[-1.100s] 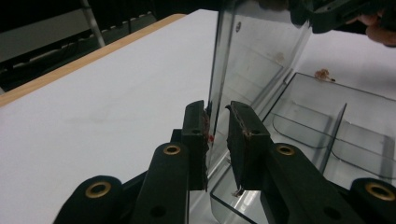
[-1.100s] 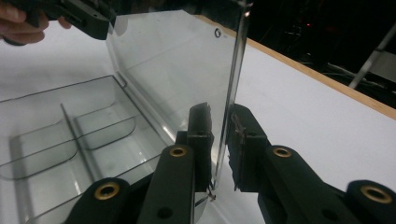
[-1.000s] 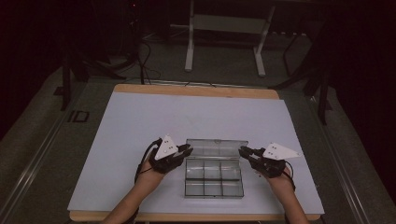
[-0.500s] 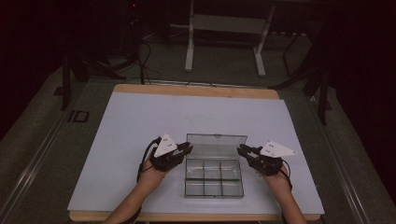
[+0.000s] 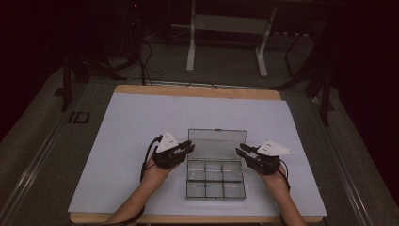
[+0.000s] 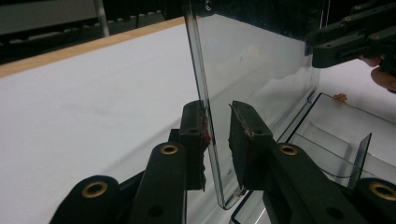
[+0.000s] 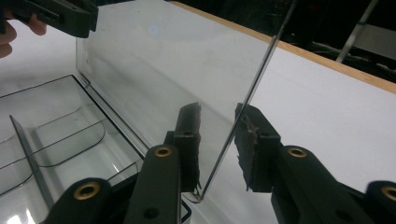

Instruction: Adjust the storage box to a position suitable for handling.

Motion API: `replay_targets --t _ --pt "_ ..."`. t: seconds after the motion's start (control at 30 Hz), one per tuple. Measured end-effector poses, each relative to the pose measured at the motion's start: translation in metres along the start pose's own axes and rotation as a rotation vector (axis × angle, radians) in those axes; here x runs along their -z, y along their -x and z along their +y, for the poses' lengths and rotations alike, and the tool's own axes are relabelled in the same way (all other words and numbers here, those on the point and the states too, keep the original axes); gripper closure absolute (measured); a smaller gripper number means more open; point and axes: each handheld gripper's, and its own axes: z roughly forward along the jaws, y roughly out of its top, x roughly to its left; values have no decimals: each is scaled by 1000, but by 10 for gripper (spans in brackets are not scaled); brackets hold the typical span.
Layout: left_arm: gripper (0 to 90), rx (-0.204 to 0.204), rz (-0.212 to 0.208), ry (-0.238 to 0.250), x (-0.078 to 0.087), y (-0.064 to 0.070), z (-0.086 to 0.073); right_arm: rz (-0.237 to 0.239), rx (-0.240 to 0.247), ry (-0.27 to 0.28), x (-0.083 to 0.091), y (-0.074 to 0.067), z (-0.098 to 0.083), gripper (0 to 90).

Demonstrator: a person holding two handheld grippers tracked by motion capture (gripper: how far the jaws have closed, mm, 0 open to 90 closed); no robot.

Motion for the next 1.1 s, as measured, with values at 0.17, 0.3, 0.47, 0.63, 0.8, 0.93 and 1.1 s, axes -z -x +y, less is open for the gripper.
replay_targets --t 0.17,0.3,0.47,0.63,0.8,0.93,1.1 --pt "737 33 -10 -8 -3 -3 0 4 -12 -11 -3 2 1 686" --pt "730 52 -16 -17 -5 -5 0 9 -20 -18 -4 4 1 682" --pt "728 69 -19 -23 -6 -5 0 19 -30 -16 -5 6 1 682" --pt "719 81 -25 -28 -8 -6 -2 18 -37 -16 -5 6 0 678" --pt "702 97 -21 -41 -11 -6 -3 -2 -43 -40 -8 4 1 645" --pt "667 117 -38 -81 -16 -7 -7 -11 -65 -62 -11 1 1 595" --pt "660 132 -36 -76 -17 -7 -9 -23 -73 -74 -14 0 -1 588"
